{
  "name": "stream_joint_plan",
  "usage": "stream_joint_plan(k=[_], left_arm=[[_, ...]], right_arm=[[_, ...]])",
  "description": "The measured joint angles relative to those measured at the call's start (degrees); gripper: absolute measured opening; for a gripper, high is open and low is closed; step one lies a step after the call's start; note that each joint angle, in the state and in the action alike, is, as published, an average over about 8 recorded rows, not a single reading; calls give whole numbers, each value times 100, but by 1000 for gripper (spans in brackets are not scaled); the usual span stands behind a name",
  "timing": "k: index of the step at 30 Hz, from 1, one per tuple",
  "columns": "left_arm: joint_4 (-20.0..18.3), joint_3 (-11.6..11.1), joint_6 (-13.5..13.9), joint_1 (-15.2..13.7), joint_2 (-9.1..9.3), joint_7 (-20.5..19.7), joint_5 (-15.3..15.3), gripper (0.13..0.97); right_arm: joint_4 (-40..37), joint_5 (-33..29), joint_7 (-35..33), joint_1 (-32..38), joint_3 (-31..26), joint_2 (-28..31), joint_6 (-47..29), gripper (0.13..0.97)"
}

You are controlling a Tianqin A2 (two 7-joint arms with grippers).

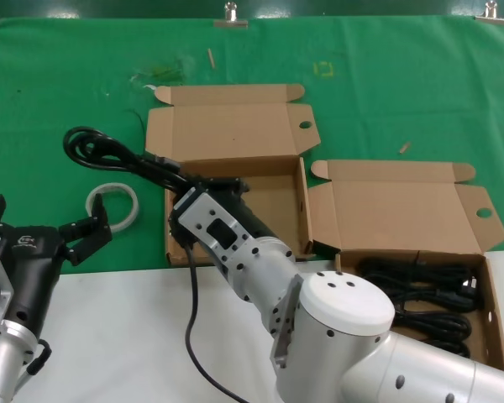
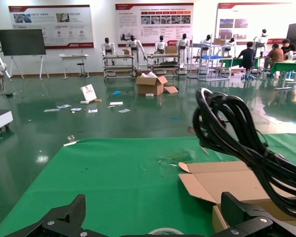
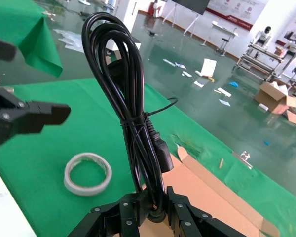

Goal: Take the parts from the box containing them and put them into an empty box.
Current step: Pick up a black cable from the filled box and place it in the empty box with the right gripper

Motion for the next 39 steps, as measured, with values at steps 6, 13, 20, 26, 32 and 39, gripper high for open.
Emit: stream_joint_plan(k=[6, 13, 20, 26, 32, 39], left_arm=[[0, 0, 0, 0, 0, 0, 0, 965], [0, 0, 0, 0, 0, 0, 0, 965], [0, 0, 0, 0, 0, 0, 0, 965], [0, 0, 0, 0, 0, 0, 0, 965], [0, 0, 0, 0, 0, 0, 0, 965], [0, 0, 0, 0, 0, 0, 0, 965]], right_arm=[[158, 0, 40, -80, -2, 137, 138, 185], [246, 0, -27, -216, 101, 206, 267, 185], [266, 0, -1182, -904, 1238, 219, 456, 185], [301, 0, -2664, -1626, 2651, 227, 601, 185], [340, 0, -3704, -2023, 3614, 233, 605, 185], [343, 0, -3741, -2010, 3674, 237, 499, 185]])
